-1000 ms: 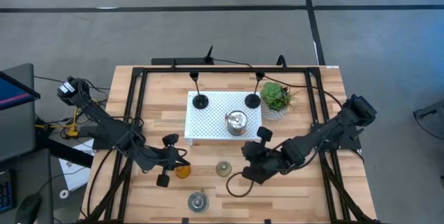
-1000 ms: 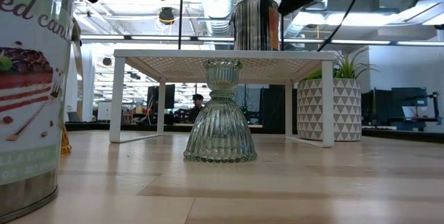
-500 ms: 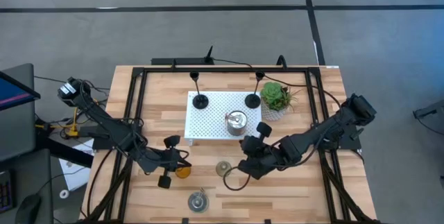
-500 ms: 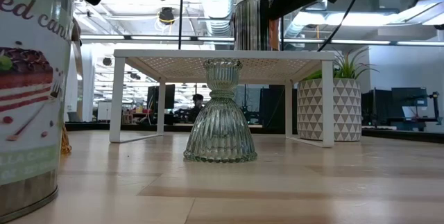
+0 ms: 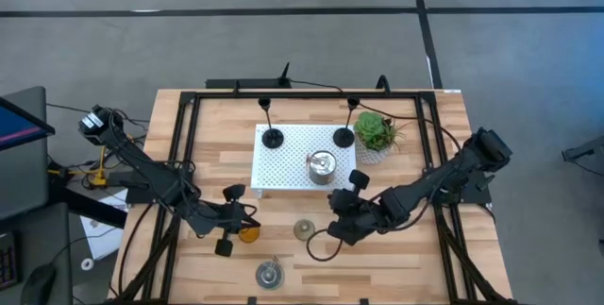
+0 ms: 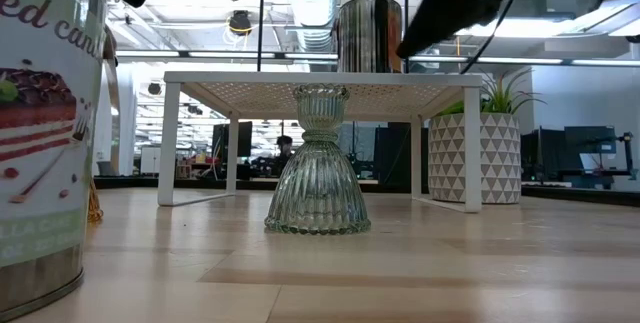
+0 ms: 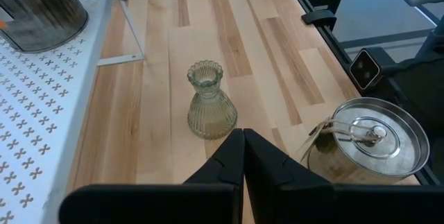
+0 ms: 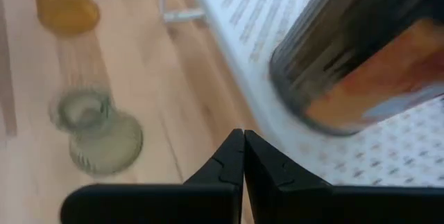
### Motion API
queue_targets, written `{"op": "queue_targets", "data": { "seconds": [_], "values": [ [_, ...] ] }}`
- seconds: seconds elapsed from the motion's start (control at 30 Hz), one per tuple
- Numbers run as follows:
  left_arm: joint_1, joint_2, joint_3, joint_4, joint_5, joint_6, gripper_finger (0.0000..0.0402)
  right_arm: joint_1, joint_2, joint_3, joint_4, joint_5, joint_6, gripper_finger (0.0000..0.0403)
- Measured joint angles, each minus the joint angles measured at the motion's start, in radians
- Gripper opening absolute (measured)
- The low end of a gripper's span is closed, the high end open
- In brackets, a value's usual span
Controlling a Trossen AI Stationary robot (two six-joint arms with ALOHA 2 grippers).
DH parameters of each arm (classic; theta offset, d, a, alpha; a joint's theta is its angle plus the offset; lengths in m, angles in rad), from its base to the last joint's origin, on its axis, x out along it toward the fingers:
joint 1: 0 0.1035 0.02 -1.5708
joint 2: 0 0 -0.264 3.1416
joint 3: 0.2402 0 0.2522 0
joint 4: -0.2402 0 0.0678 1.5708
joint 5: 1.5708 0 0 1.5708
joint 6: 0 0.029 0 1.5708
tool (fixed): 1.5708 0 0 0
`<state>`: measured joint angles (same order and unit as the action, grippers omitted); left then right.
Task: Pick & Place candle stick holders
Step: Put the orange scented candle on the shelf
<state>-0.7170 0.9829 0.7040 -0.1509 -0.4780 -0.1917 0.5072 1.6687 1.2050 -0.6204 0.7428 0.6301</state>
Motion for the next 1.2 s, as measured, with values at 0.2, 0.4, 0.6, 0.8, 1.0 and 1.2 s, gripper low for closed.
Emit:
{"op": "queue_targets", "data": {
  "seconds": [0.2, 0.4, 0.6, 0.8, 1.0, 1.2],
  "values": [
    [0.000, 0.000, 0.000, 0.000, 0.000, 0.000, 0.0005, -0.005, -0.075, -0.101, 0.202, -0.094, -0.126, 0.0000],
    [0.000, 0.000, 0.000, 0.000, 0.000, 0.000, 0.0005, -0.022, -0.221, -0.276, 0.517, -0.185, -0.279, 0.0000],
    [0.000, 0.000, 0.000, 0.000, 0.000, 0.000, 0.0005, -0.056, -0.321, -0.452, 0.732, -0.194, -0.308, 0.0000],
    [0.000, 0.000, 0.000, 0.000, 0.000, 0.004, 0.0005, -0.089, -0.321, -0.521, 0.832, -0.188, -0.316, 0.0000],
    [0.000, 0.000, 0.000, 0.001, 0.000, 0.004, 0.0005, -0.133, -0.286, -0.521, 0.848, -0.189, -0.327, 0.0000],
    [0.000, 0.000, 0.000, 0.002, 0.000, 0.004, 0.0005, -0.168, -0.271, -0.522, 0.888, -0.191, -0.327, 0.0000]
  ]
}}
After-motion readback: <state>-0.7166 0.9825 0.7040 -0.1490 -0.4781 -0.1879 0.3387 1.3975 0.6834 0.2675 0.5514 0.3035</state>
